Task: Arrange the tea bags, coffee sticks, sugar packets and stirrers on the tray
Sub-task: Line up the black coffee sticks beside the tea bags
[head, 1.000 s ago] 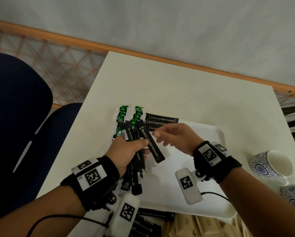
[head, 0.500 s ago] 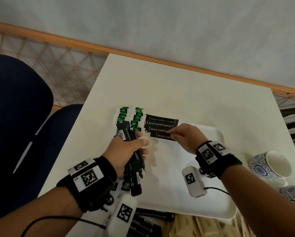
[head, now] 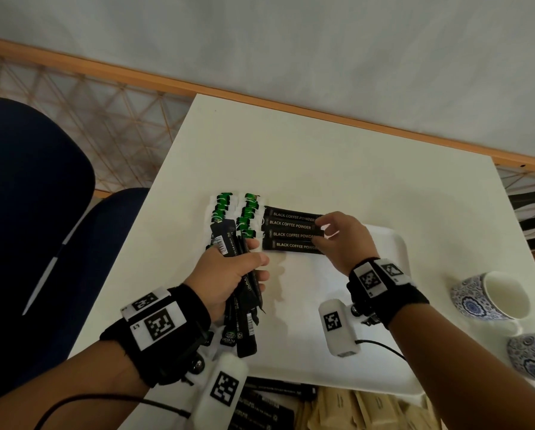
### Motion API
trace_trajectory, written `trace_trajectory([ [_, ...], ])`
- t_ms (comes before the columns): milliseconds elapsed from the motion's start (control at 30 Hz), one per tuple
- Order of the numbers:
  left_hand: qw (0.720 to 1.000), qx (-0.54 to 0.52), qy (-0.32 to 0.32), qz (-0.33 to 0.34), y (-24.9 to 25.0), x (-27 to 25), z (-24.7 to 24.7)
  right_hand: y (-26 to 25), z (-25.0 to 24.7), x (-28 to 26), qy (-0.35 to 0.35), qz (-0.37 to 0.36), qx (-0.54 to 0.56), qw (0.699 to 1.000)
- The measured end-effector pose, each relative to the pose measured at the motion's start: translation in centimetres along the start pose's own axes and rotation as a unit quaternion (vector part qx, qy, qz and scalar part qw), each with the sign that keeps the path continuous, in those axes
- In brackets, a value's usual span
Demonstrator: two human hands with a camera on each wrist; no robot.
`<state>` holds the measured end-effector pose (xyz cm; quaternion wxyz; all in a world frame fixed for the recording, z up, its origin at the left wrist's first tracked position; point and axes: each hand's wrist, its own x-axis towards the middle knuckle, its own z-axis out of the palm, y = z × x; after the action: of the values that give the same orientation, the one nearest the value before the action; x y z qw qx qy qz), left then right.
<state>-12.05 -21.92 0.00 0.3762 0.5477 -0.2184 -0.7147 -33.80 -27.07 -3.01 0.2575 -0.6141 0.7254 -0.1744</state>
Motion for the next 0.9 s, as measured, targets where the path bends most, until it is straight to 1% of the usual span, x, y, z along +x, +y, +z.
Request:
trace_trajectory([
  [100, 1.0, -0.003, -0.004, -0.004, -0.2, 0.0, 0.2, 0.9, 0.0, -0.8, -0.047, 0.048, 0.037, 0.997],
  [233, 1.0, 0.001, -0.01, -0.005, -0.3, -0.1, 0.4, 1.0, 0.3, -0.8, -0.049, 0.066, 0.07, 0.994],
  [467, 1.0, 0.0, -0.012, 0.0, -0.2, 0.0, 0.2, 0.6, 0.7, -0.5, -0.054, 0.055, 0.079, 0.994],
  [767, 1.0, -0.004, -0.025, -0.002, -0.4, 0.1, 0.4, 0.7, 1.0, -0.6, -0.043, 0.064, 0.089, 0.993],
  [867, 1.0, 0.006, -0.02, 0.01, -0.2, -0.1, 0.7, 0.0, 0.8, -1.3, -0.017, 0.045, 0.105, 0.993],
  [900, 1.0, 0.012, -0.016, 0.02, -0.2, -0.1, 0.7, -0.5, 0.6, -1.7, -0.021, 0.031, 0.125, 0.991],
])
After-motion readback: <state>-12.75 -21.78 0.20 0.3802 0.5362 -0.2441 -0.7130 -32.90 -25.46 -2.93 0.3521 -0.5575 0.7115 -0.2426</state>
